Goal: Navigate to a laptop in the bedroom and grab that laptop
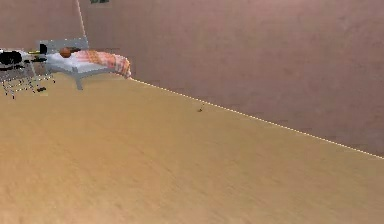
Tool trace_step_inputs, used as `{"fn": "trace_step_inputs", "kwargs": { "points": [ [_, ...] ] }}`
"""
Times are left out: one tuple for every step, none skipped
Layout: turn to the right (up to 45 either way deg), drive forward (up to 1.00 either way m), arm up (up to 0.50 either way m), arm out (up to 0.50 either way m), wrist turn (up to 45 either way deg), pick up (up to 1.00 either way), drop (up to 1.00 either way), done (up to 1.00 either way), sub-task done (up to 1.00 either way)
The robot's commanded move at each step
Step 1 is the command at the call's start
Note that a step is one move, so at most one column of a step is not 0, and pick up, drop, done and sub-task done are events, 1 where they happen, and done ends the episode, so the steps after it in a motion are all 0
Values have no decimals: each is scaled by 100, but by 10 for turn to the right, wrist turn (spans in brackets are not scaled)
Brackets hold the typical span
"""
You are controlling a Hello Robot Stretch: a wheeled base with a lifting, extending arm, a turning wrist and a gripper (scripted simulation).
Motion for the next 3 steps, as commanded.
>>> {"fn": "trace_step_inputs", "kwargs": {
  "points": [
    [-450, 0, 0, 0, 0, 0, 0, 0, 0],
    [-30, 0, 0, 0, 0, 0, 0, 0, 0],
    [0, 70, 0, 0, 0, 0, 0, 0, 0]
  ]
}}
